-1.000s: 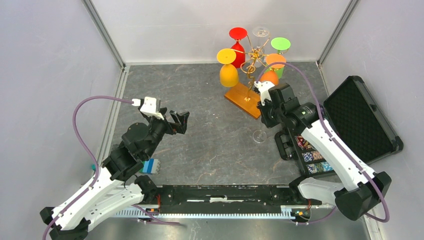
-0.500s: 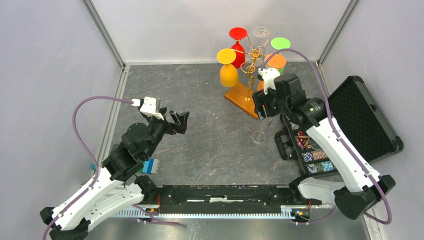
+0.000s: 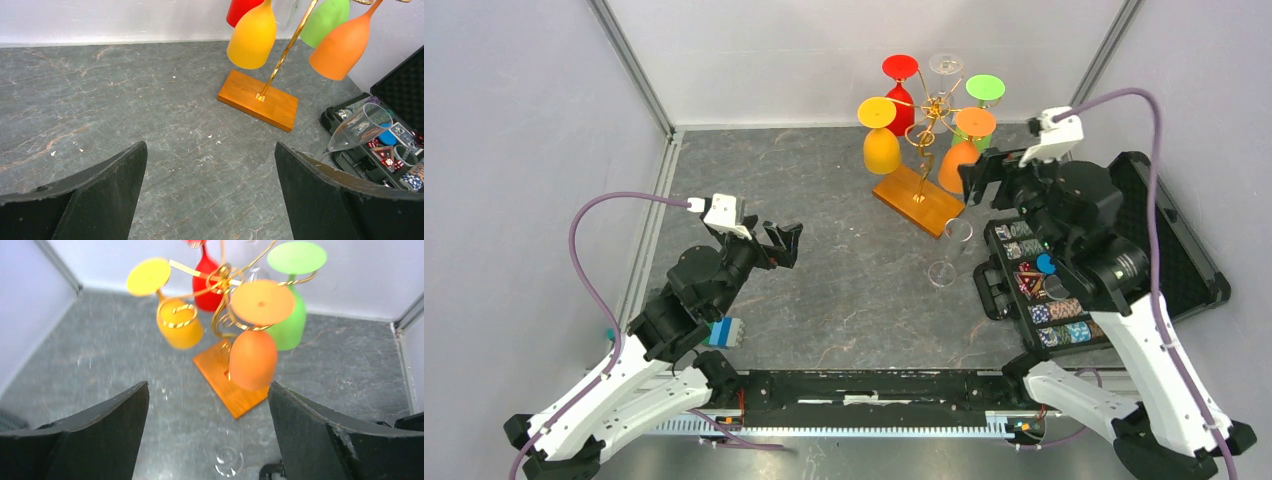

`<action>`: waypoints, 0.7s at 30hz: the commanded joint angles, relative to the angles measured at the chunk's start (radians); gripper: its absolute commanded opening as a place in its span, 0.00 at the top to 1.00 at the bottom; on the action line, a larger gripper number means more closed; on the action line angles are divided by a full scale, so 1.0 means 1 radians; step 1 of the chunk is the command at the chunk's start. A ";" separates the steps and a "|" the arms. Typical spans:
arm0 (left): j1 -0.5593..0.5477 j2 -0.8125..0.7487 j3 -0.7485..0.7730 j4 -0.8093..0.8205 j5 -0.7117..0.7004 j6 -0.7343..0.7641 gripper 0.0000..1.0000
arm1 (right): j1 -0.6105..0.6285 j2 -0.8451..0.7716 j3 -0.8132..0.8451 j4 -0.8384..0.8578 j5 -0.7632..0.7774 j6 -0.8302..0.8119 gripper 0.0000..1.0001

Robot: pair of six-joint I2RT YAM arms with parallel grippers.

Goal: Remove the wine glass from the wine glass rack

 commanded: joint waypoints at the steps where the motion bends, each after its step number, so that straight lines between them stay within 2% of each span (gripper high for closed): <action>1: -0.003 0.001 0.001 0.031 0.019 0.020 0.00 | -0.004 -0.004 0.018 0.130 0.195 0.142 0.04; 5: -0.004 0.004 0.003 0.030 0.030 0.015 0.00 | -0.025 0.050 0.071 0.138 0.230 0.174 0.02; 9: -0.004 0.002 0.000 0.029 0.036 0.011 0.00 | -0.098 0.109 0.121 0.158 0.137 0.210 0.02; 11: -0.004 0.002 0.000 0.029 0.040 0.008 0.00 | -0.164 0.143 0.138 0.175 0.043 0.235 0.02; 16: -0.004 0.003 0.004 0.027 0.054 0.005 0.00 | -0.425 0.220 0.131 0.229 -0.290 0.345 0.02; 19: -0.004 0.004 0.008 0.021 0.065 0.003 0.00 | -0.595 0.219 -0.001 0.397 -0.552 0.469 0.04; 21: -0.004 0.008 0.011 0.018 0.072 0.004 0.00 | -0.657 0.205 -0.111 0.558 -0.706 0.559 0.08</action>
